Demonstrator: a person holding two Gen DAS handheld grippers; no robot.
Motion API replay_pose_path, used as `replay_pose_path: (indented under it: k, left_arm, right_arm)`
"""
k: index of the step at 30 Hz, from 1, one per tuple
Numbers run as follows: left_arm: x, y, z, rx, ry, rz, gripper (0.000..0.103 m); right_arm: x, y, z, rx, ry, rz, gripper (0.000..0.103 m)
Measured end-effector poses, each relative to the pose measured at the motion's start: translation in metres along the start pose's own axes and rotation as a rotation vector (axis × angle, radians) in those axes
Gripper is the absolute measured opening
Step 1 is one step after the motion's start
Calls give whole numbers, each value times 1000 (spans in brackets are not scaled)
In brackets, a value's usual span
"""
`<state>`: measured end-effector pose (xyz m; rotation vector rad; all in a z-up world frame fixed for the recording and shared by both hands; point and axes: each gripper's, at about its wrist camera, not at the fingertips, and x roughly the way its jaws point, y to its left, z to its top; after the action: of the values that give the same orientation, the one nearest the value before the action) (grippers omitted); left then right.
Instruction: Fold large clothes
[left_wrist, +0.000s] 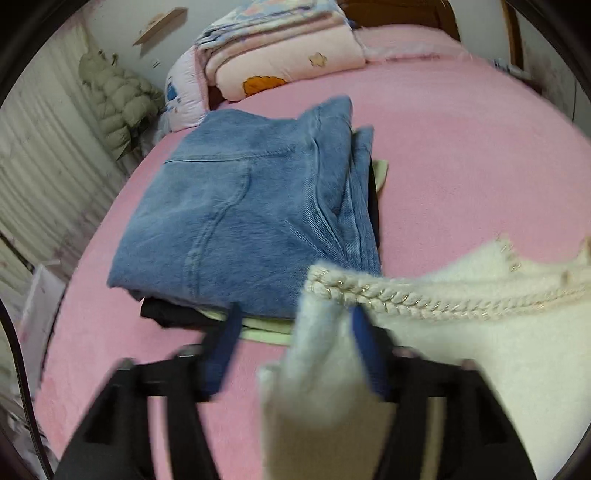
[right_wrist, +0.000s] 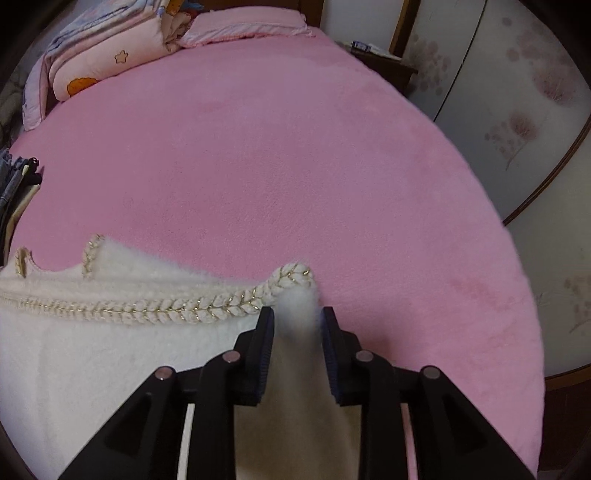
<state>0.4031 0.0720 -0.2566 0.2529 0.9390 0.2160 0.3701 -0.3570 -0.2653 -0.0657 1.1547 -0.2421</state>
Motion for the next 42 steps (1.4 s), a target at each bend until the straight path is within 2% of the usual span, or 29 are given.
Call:
replay_pose_path:
  k: [3, 5, 7, 11, 13, 16, 19, 21, 22, 25, 28, 31, 33, 36, 42]
  left_arm:
    - [-40, 11, -7, -53, -63, -6, 70]
    - [-72, 12, -18, -91, -89, -31, 70]
    - [-97, 5, -35, -123, -90, -85, 70]
    - [-121, -24, -76, -135, -37, -155, 70]
    - [-120, -40, -100, -128, 11, -166, 70]
    - [-105, -55, -127, -96, 84, -140, 70]
    - [-87, -54, -147, -75, 140, -102, 71]
    - [-82, -43, -154, -80, 119, -103, 73]
    - [-81, -36, -157, -77, 111, -93, 73]
    - [-75, -17, -161, -88, 114, -60, 76]
    - [-69, -3, -162, -95, 115, -62, 76]
    - [-64, -2, -165, -71, 96, -38, 85]
    - [-60, 0, -166, -92, 105, -43, 88]
    - [-54, 6, -162, -117, 120, -53, 88]
    - [-56, 10, -154, -117, 177, -77, 88]
  right_arm:
    - [-42, -4, -5, 47, -79, -2, 27]
    - [-71, 0, -15, 83, -134, 41, 32]
    - [-98, 11, -32, 101, -167, 111, 34]
    - [-122, 63, -77, 54, -117, 289, 33]
    - [-123, 86, -99, -3, -94, 319, 33]
    - [-115, 120, -132, -74, -52, 326, 34]
    - [-96, 121, -148, -120, -29, 255, 32]
    - [-90, 107, -155, -115, -43, 226, 30]
    - [-92, 96, -156, -108, -54, 234, 28]
    - [-90, 62, -161, -120, -65, 93, 31]
    - [-85, 12, -172, -48, -40, 6, 31]
    - [-83, -26, -179, 4, -37, -7, 23]
    - [-80, -29, -182, -6, -33, -3, 23]
    - [-76, -13, -180, -52, -26, -75, 26]
    - [-76, -5, -171, 19, 10, -97, 26]
